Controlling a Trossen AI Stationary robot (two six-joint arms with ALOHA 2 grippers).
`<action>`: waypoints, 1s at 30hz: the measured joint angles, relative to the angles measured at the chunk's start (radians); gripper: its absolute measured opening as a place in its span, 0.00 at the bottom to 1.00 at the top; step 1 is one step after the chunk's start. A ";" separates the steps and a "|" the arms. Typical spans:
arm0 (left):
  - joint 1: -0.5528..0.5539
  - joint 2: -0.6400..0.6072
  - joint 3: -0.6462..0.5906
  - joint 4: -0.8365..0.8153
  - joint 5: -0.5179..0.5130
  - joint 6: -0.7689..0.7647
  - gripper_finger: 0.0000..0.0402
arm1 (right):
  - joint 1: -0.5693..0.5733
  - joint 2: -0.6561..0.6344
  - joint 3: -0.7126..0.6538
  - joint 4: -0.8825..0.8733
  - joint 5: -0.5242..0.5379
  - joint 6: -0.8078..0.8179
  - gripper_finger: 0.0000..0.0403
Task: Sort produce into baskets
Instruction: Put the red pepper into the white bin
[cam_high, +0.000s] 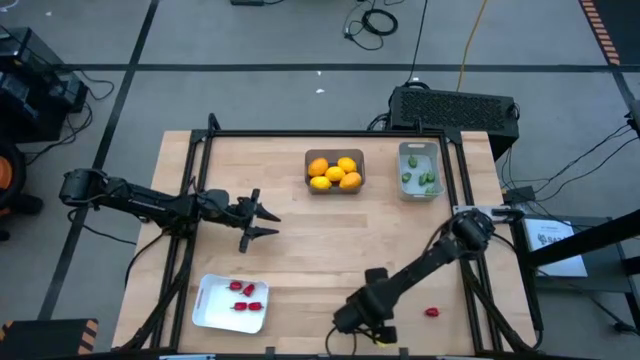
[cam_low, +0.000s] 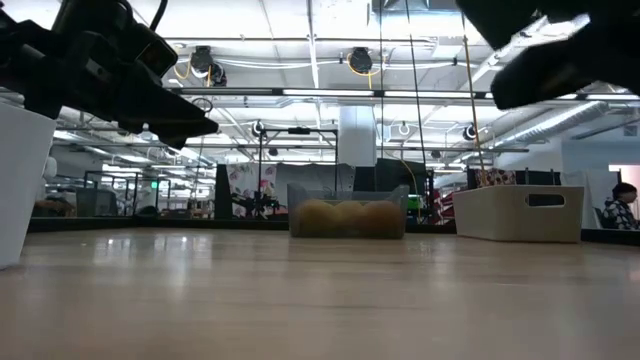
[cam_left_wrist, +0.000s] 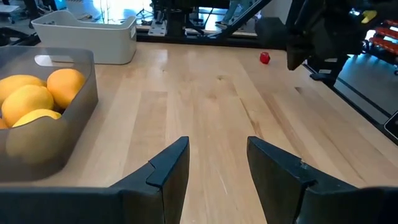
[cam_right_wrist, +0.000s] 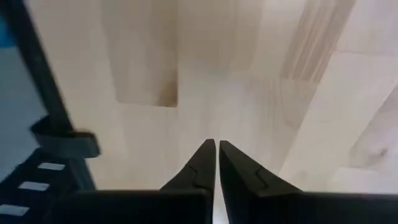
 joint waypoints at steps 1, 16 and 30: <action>0.000 0.000 0.000 -0.001 0.000 0.000 0.42 | -0.005 0.000 0.013 -0.009 -0.002 -0.003 0.04; -0.001 0.000 0.000 -0.028 0.005 -0.011 0.42 | 0.116 -0.103 -0.206 -0.027 -0.168 0.242 0.37; -0.005 0.000 0.000 -0.030 0.005 -0.024 0.42 | 0.267 -0.410 -0.653 0.328 -0.112 0.558 0.51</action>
